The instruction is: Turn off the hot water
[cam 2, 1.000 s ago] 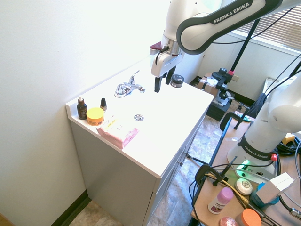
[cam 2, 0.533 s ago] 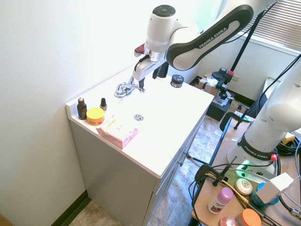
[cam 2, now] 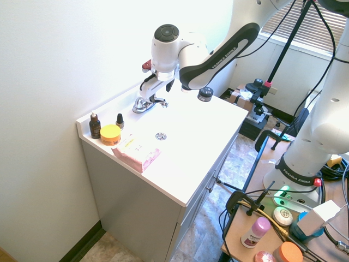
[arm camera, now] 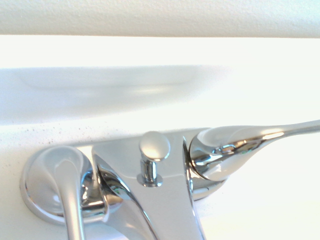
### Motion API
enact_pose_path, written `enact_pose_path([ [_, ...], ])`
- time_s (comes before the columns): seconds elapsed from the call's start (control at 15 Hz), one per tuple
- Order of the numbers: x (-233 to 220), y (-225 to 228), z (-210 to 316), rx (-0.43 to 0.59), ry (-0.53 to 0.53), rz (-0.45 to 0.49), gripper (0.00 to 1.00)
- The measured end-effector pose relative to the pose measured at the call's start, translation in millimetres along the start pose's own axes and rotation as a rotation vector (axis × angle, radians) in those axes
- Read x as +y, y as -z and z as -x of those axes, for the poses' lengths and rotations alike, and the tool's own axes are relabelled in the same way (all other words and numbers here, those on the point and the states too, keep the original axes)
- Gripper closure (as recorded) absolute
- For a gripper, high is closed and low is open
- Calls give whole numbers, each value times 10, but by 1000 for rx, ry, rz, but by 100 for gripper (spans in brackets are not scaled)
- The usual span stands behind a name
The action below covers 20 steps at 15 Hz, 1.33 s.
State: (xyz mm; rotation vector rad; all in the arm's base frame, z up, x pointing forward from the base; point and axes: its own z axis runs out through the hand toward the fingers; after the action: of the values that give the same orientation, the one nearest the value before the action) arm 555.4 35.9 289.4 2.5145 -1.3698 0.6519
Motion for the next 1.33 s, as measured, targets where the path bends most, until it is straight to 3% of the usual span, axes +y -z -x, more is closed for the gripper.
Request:
enact_pose_path([
  [0.67,-297,1,61,9,-29,-39,0],
  [1.33,-443,146,162,-46,-70,-68,0],
])
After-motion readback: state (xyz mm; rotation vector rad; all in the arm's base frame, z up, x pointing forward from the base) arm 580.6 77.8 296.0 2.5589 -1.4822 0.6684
